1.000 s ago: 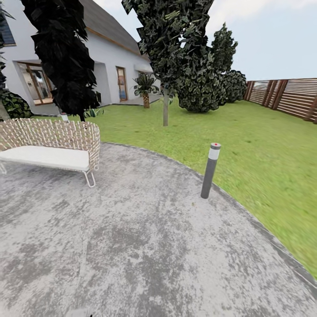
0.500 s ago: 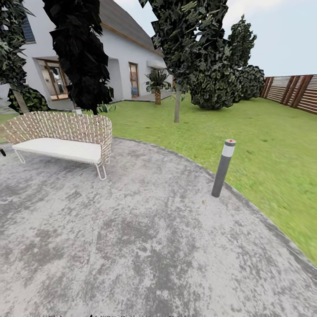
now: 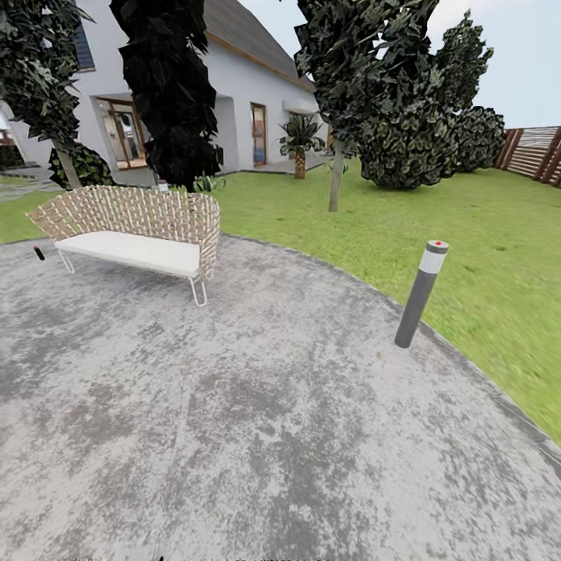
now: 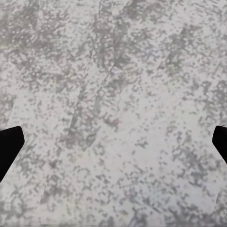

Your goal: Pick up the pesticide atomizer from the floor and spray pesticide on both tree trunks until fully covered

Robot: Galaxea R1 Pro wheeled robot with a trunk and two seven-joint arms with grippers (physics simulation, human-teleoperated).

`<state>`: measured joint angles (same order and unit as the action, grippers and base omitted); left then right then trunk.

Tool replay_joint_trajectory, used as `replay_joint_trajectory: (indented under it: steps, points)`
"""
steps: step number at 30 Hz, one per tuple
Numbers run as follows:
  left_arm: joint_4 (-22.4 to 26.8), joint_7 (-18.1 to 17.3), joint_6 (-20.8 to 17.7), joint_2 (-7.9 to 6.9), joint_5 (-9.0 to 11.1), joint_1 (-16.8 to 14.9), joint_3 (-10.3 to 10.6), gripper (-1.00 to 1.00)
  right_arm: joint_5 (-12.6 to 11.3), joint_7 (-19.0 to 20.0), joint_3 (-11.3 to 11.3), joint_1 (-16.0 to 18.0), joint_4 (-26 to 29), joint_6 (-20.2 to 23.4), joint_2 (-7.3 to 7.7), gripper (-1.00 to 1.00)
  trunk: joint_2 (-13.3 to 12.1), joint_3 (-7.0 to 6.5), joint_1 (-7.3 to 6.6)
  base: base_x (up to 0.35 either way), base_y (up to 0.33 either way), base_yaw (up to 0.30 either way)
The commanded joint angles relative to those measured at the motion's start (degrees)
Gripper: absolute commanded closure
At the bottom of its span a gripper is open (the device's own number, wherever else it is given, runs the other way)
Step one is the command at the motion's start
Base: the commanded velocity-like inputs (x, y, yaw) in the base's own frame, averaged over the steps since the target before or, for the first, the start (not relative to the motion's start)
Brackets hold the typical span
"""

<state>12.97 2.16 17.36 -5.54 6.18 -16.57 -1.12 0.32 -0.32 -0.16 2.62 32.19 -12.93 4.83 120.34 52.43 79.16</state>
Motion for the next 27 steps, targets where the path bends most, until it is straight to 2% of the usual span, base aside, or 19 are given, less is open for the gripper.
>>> replay_joint_trajectory:
  steps: [1, 27]
  points:
    - [-0.05, -0.05, 0.19, 0.0, 0.5, -0.04, 0.06, -1.0, 0.04, -0.03, -0.01, 0.02, -0.02, -0.17, 0.0, -1.0, 0.43, 0.31, 0.22, 0.0, 0.0, 0.181]
    - [-0.05, -0.05, 0.15, 0.0, 0.5, -0.04, 0.06, -1.0, 0.04, -0.03, -0.01, 0.02, -0.02, -0.17, 0.0, -1.0, 10.86, 6.86, 5.93, 0.0, 0.0, 0.181]
